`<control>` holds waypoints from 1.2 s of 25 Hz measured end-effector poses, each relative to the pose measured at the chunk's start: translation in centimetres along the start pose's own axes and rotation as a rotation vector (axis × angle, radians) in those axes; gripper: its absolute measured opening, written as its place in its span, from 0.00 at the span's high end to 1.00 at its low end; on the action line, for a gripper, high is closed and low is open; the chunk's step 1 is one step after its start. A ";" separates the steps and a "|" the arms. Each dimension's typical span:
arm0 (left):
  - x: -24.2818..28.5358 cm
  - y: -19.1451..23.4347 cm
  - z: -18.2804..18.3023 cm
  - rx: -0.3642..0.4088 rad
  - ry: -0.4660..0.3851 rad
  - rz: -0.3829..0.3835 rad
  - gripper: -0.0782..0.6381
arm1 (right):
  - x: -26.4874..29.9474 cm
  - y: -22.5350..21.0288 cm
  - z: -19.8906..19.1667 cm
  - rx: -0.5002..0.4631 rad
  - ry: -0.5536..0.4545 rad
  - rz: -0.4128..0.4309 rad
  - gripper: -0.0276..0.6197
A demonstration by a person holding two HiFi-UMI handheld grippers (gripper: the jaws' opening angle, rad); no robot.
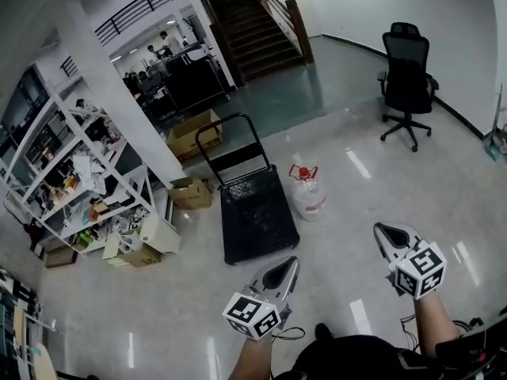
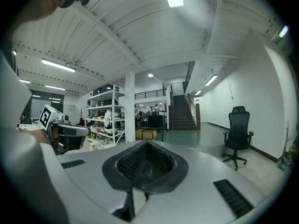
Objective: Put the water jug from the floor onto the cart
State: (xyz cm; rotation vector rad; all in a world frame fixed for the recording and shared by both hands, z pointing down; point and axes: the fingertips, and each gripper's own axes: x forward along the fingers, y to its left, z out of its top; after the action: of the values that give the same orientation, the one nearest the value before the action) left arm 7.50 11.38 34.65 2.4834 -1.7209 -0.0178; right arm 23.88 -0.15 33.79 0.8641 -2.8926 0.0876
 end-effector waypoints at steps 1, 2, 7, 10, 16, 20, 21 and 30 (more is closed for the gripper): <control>0.2 1.5 0.2 -0.006 -0.004 0.001 0.89 | 1.5 0.1 0.2 0.001 0.005 -0.001 0.96; 0.3 3.0 0.3 -0.010 -0.008 0.002 0.89 | 2.9 0.1 0.5 -0.001 0.010 -0.002 0.96; 1.0 9.5 0.0 -0.031 -0.011 0.005 0.89 | 9.8 1.4 1.2 -0.032 0.036 0.013 0.96; 1.3 11.8 0.0 -0.057 -0.017 0.006 0.89 | 12.9 2.1 1.3 -0.045 0.061 0.036 0.96; 3.1 16.3 -0.4 -0.062 -0.009 0.037 0.89 | 18.7 1.0 1.1 -0.023 0.065 0.064 0.96; 5.3 19.4 0.3 -0.042 -0.001 0.069 0.89 | 23.1 -0.7 1.6 0.002 0.042 0.094 0.96; 6.1 20.3 0.7 -0.034 0.001 0.079 0.89 | 24.3 -1.3 1.8 0.010 0.032 0.102 0.96; 18.0 28.1 4.9 0.028 0.011 0.146 0.89 | 35.6 -11.9 4.7 0.009 -0.022 0.145 0.96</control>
State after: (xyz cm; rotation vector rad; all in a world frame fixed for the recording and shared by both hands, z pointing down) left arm -12.72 -15.57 33.75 2.3656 -1.9059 0.0333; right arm 0.43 -29.86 34.11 0.6603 -2.9739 0.1058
